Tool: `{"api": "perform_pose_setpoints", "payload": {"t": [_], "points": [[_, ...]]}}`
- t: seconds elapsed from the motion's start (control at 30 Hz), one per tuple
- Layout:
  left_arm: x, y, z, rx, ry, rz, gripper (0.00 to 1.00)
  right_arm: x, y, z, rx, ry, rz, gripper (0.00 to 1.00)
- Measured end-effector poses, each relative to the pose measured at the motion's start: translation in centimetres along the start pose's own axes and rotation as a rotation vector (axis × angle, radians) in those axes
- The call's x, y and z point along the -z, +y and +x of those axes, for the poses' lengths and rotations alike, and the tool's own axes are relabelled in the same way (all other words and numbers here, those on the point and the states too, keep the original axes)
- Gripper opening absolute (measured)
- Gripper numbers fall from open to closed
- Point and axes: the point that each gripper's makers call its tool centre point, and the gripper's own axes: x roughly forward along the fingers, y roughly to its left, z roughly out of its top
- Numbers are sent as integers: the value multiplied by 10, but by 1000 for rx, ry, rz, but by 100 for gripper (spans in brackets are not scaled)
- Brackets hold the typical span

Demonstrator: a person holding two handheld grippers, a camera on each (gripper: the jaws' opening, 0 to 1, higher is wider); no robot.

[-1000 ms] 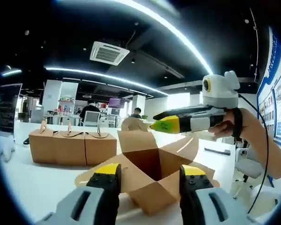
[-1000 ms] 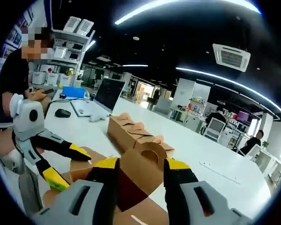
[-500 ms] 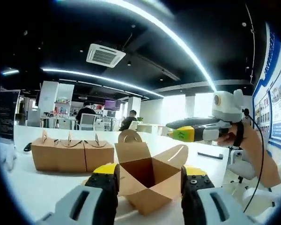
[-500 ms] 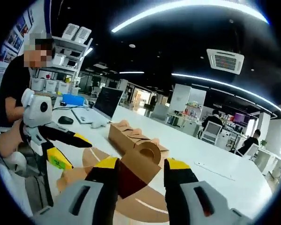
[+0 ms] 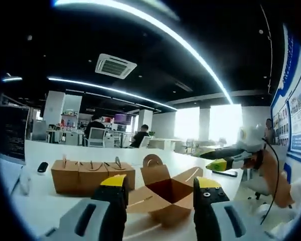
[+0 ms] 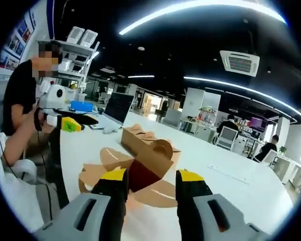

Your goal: Pick up one paper box from the group, open the paper box, and remove the item inside

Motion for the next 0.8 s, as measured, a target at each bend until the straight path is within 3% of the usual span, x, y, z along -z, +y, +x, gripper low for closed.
{"api": "perform_pose_setpoints", "payload": {"t": [0.2, 0.43, 0.67, 0.8], "points": [[-9, 8, -23, 9, -2, 27, 52, 7, -7, -17, 18, -13, 37, 39], [-13, 11, -44, 27, 11, 65, 51, 12, 1, -32, 12, -1, 27, 39], [-5, 9, -49, 54, 48, 73, 50, 5, 7, -39, -11, -14, 22, 38], [2, 8, -49, 69, 71, 74, 50, 11, 7, -41, -13, 3, 21, 38]]}}
